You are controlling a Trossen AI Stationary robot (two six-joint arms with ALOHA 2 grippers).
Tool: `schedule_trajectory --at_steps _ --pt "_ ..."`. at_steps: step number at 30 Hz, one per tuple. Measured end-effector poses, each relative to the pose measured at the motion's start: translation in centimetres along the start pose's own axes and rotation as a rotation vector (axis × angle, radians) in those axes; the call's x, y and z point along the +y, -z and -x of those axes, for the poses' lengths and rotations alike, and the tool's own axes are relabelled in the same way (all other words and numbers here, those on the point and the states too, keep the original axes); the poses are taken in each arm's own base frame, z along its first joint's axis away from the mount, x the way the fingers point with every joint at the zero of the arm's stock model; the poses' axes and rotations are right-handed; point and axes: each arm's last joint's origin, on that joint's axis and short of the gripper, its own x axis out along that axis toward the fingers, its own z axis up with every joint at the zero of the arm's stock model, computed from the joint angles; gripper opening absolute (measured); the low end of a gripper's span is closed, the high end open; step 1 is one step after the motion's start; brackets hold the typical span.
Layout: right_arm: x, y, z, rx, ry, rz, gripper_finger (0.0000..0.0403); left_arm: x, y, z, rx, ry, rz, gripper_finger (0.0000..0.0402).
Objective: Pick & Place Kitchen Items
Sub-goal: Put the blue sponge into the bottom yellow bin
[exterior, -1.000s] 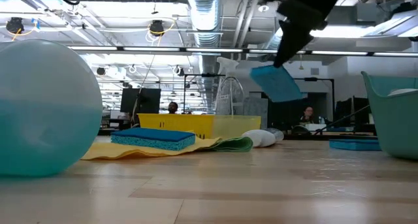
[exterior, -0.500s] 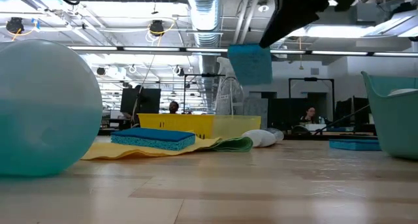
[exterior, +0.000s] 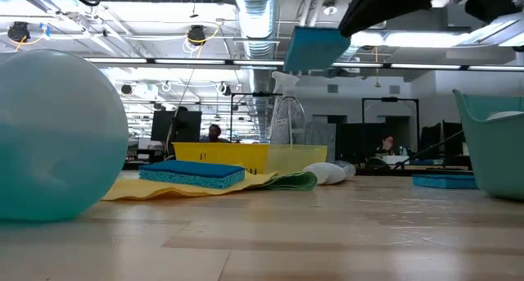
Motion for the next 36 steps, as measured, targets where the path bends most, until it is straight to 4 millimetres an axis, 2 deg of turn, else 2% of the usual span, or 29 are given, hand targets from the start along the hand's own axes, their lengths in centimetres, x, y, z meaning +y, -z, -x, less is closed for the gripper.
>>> schedule_trajectory --at_steps 7,15,22,28,32,36 --pt "0.9 0.4 1.0 0.028 0.006 0.184 0.0 2.1 1.0 -1.2 0.069 -0.115 0.187 0.0254" --pt "1.1 0.9 1.0 0.065 -0.029 0.208 0.0 3.1 3.5 -5.3 0.304 0.022 0.354 0.0254" --pt "1.4 1.0 1.0 0.053 -0.079 0.276 0.0 2.3 5.9 -9.4 0.502 0.251 0.466 0.0227" --pt "1.5 0.9 1.0 0.04 -0.108 0.338 0.0 2.0 7.8 -12.6 0.605 0.291 0.533 0.0206" --pt "1.5 0.8 1.0 0.034 -0.11 0.368 0.0 1.3 9.1 -13.5 0.633 0.385 0.58 0.0203" --pt "1.5 0.9 1.0 0.036 -0.111 0.39 0.0 1.2 9.3 -13.9 0.631 0.387 0.61 0.0208"
